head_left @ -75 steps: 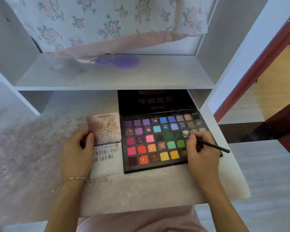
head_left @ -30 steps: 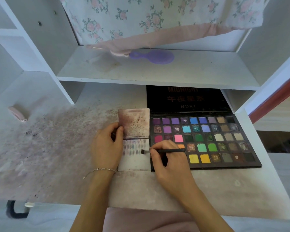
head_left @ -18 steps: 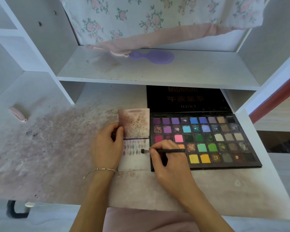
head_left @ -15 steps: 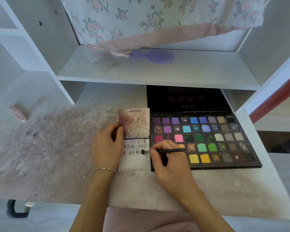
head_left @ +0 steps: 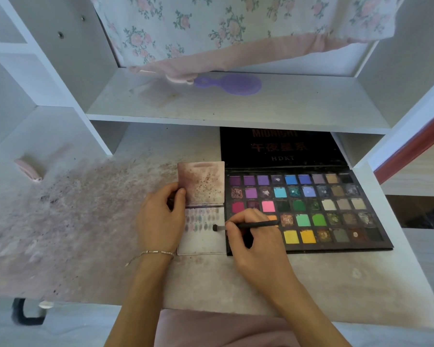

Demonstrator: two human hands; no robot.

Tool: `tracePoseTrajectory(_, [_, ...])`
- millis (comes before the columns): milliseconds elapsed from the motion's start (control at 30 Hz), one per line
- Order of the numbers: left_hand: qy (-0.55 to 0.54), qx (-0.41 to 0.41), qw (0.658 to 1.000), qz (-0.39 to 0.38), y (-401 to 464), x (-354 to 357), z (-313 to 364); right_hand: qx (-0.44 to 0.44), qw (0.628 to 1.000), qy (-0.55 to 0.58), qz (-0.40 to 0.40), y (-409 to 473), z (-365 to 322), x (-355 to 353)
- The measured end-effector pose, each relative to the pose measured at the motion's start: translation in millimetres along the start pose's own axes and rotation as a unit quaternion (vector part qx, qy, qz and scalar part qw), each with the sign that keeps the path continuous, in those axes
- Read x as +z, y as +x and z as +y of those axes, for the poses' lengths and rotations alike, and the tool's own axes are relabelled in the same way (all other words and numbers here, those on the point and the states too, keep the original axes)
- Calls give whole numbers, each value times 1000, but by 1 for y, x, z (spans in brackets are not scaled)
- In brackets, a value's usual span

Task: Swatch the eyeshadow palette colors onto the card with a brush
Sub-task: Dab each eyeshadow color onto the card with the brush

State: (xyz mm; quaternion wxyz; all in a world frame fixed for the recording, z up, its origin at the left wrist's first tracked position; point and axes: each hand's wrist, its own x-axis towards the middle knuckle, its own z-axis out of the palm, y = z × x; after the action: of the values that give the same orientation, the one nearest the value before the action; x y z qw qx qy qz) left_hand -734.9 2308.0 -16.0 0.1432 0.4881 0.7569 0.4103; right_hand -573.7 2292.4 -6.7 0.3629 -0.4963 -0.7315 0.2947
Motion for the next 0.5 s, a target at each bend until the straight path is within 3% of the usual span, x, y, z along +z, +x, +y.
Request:
tracePoseTrajectory(233, [-9, -8, 1000, 0, 0, -1, 1, 2, 989, 108, 100, 1, 1, -3])
tracePoseTrajectory(500, [-7, -15, 1000, -1, 0, -1, 2, 1, 984, 125, 125, -1, 4, -5])
